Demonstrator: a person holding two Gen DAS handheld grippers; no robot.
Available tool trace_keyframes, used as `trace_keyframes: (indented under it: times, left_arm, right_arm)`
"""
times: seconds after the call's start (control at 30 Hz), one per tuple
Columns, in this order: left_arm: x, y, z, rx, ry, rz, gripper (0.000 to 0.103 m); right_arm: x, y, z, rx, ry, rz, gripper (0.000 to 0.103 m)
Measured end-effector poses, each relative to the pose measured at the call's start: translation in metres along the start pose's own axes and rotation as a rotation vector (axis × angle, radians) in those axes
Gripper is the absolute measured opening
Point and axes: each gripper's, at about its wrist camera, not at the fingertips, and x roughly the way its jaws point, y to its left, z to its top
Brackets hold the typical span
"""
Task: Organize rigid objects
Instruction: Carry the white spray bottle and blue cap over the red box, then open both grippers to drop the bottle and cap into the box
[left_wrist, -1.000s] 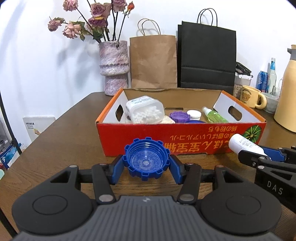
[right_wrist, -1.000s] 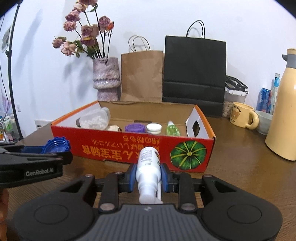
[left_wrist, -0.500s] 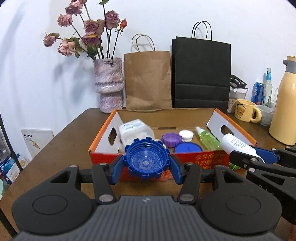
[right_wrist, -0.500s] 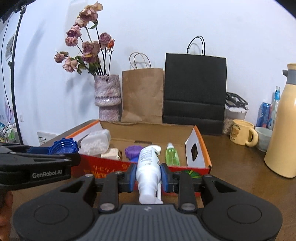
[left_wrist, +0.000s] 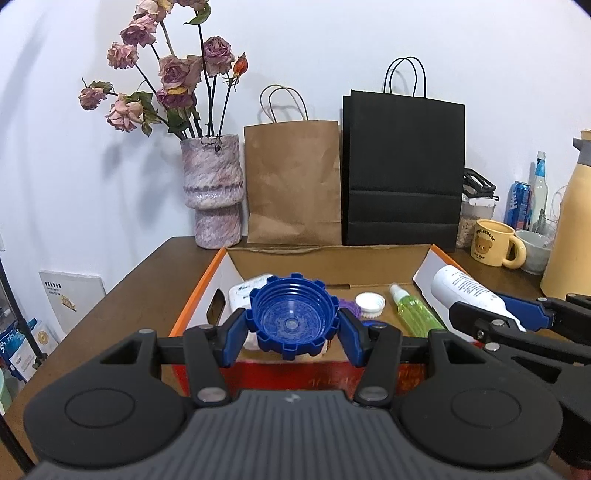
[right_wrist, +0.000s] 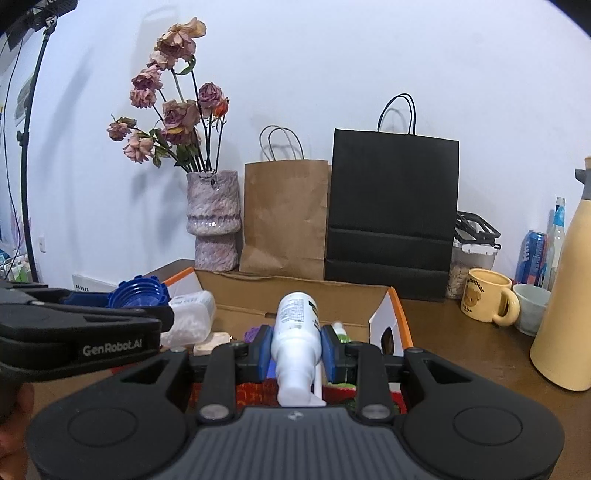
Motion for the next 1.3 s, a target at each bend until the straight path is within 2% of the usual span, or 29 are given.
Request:
trace_keyframes:
  times: [0.57,1.3]
  left_arm:
    - [0.036,-0.007,0.021,-0.007,-0.017,0.002,0.054]
    - [0.087,-0.010,0.036,-0.026,0.003,0.015,0.054]
  right_arm:
    - [0.037,-0.009,0.012,-0.002,-0.014,-0.012,0.027]
    - [0.090,-0.024,0.018,0.026,0.001,-0.013,0.027]
